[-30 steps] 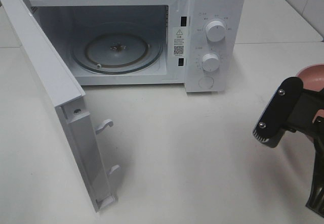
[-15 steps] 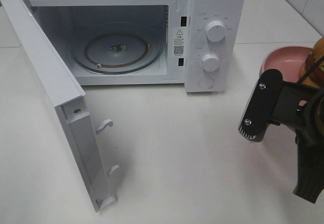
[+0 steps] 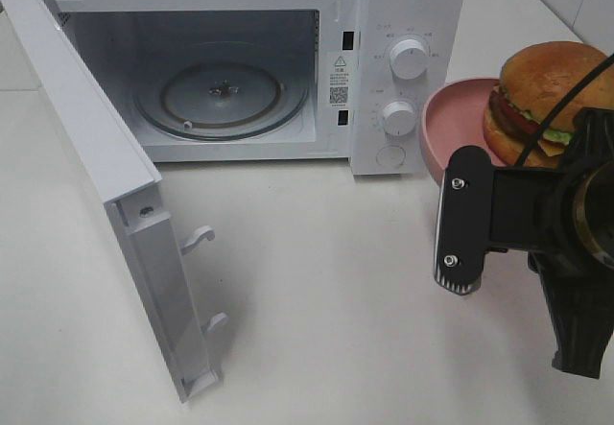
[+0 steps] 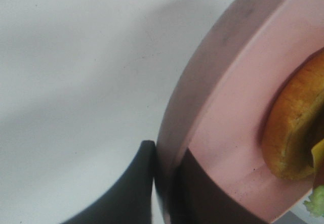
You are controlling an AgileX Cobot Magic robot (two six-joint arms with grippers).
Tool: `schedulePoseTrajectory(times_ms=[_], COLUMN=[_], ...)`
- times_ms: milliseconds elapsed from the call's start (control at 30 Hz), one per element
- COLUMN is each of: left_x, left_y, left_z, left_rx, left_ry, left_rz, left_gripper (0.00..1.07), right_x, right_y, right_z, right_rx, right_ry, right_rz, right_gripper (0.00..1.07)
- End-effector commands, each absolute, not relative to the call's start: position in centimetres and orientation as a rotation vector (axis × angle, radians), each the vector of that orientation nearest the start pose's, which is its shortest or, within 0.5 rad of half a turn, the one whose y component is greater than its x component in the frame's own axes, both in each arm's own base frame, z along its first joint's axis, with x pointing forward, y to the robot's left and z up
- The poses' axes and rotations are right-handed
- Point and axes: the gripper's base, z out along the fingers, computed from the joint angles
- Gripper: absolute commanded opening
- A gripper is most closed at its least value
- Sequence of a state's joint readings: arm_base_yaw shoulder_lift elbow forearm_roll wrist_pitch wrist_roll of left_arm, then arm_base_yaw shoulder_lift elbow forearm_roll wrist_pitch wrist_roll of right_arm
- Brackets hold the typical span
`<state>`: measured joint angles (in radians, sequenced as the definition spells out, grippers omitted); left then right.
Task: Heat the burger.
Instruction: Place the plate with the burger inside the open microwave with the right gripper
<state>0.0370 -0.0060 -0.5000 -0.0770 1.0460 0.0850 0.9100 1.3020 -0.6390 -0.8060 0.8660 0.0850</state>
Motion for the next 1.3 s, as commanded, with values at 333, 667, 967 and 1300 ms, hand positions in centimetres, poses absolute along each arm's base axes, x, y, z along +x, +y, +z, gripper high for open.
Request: schedulePoseTrajectory(times_ms=[333,667,967,1300], left_x=[-0.7,-0.7,-0.7,-0.7], left_y=[-0.7,-0.7,-0.7,-0.7], left_z=[27.8,27.8,27.8,27.8], left_rx=[0.043,0.043,0.043,0.043], left_ry=[1.997,1.997,1.997,1.997], left_rz=[-0.026,-0.026,-0.026,-0.026], left_gripper=[0.98,0.98,0.98,0.98], right_x=[16.7,15.7,15.8,15.9], right_y=[14.1,15.2,15.3,16.6], right_z=[21.8,21.3,21.3,21.6], right_rx=[-1.808,-2.058,-2.205,-2.24], right_ry=[1.865,1.6,1.415,1.186], right_rz=[-0.716,-0.712,-0.774,-0.724], right_gripper=[0.02,0.02,0.02,0.02])
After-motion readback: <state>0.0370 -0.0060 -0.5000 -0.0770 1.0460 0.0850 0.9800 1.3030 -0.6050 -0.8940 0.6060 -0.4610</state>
